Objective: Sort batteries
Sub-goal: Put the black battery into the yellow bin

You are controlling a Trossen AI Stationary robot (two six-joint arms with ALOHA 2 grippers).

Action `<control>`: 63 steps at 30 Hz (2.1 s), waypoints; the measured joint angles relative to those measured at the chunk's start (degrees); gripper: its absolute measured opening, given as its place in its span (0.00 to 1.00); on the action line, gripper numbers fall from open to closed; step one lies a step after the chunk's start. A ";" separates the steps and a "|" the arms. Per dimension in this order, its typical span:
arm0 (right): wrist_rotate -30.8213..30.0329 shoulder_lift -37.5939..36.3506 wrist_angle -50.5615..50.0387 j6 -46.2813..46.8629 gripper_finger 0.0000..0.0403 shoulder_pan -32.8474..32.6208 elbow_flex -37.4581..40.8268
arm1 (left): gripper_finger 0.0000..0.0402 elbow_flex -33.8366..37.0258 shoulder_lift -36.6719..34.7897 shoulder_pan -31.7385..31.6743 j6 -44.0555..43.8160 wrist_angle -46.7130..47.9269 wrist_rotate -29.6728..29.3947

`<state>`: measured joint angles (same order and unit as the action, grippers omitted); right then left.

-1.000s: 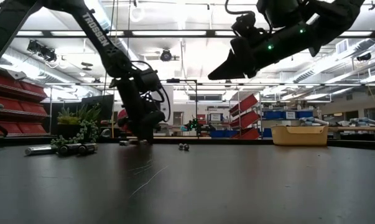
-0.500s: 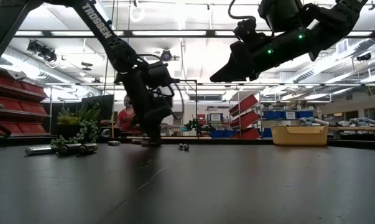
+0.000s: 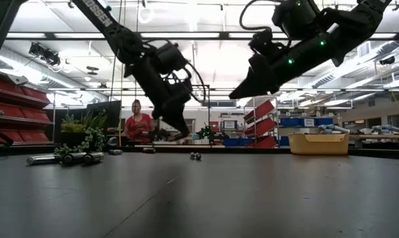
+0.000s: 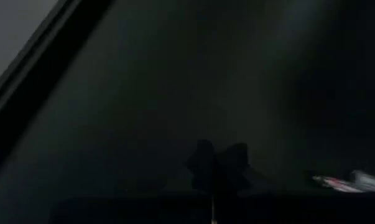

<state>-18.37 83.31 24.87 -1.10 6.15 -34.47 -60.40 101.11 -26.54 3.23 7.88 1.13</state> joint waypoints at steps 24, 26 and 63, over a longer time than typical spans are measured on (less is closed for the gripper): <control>0.06 -0.04 15.83 6.63 0.48 0.08 9.74 | 0.29 -2.89 2.13 -3.76 1.02 -8.60 -4.46; 0.05 -0.04 15.82 6.68 0.46 -0.15 9.74 | 0.35 -5.33 4.08 -5.03 0.92 -5.23 -3.03; 0.51 0.00 20.57 1.52 0.39 -2.80 9.67 | 0.40 -19.63 17.52 -15.09 2.52 11.02 1.98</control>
<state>-17.86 83.31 45.44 0.42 3.35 -24.80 -80.03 118.63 -41.64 5.75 18.90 3.11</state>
